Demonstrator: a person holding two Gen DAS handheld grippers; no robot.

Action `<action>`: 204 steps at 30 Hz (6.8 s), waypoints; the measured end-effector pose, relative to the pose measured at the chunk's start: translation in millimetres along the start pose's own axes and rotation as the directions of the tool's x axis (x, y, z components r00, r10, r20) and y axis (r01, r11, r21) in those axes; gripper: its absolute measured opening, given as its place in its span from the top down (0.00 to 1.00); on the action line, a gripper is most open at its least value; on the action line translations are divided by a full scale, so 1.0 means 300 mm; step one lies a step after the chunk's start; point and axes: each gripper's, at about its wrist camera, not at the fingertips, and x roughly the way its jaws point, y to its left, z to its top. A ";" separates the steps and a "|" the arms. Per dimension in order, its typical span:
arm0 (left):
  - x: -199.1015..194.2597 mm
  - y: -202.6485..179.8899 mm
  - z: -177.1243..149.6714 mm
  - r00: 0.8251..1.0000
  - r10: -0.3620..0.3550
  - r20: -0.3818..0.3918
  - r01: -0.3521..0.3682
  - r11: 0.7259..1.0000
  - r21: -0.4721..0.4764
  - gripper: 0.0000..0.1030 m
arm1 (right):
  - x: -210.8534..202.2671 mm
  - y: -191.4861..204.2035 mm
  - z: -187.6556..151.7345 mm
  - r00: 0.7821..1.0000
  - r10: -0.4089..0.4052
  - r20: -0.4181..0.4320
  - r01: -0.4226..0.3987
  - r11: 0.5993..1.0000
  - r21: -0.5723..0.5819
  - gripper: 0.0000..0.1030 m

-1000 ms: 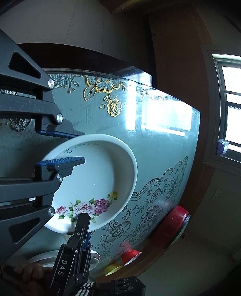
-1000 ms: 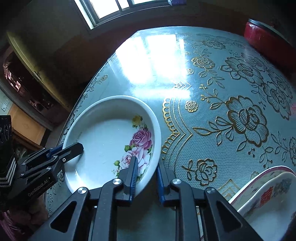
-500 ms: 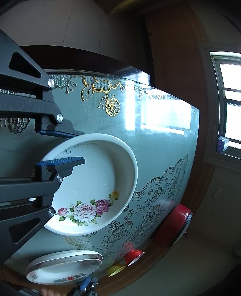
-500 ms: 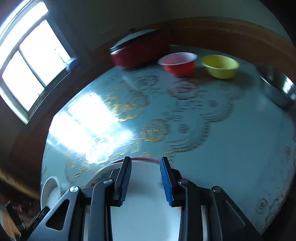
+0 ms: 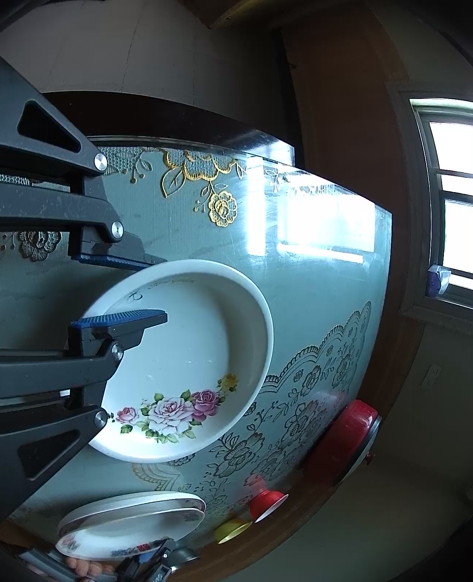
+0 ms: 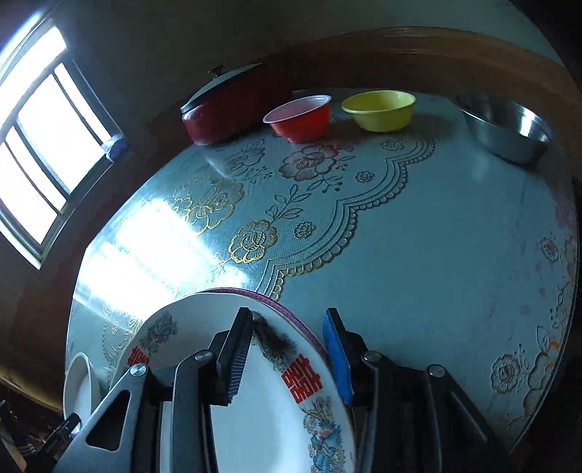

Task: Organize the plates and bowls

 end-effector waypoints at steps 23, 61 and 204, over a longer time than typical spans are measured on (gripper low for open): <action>-0.002 0.012 -0.006 0.999 -0.035 0.005 0.034 0.999 0.032 0.79 | 0.242 0.804 -0.223 0.879 0.161 -0.449 -0.408 0.743 -0.531 0.91; -0.160 -0.526 -0.028 0.914 -0.400 -0.065 0.398 0.857 0.327 0.83 | -0.267 0.206 -0.065 0.966 0.237 -0.100 -0.255 0.932 -0.256 0.92; 0.067 -0.515 0.021 0.945 -0.311 -0.101 0.327 0.900 0.289 0.65 | -0.107 0.058 -0.224 0.922 0.315 -0.226 -0.332 0.942 -0.043 0.71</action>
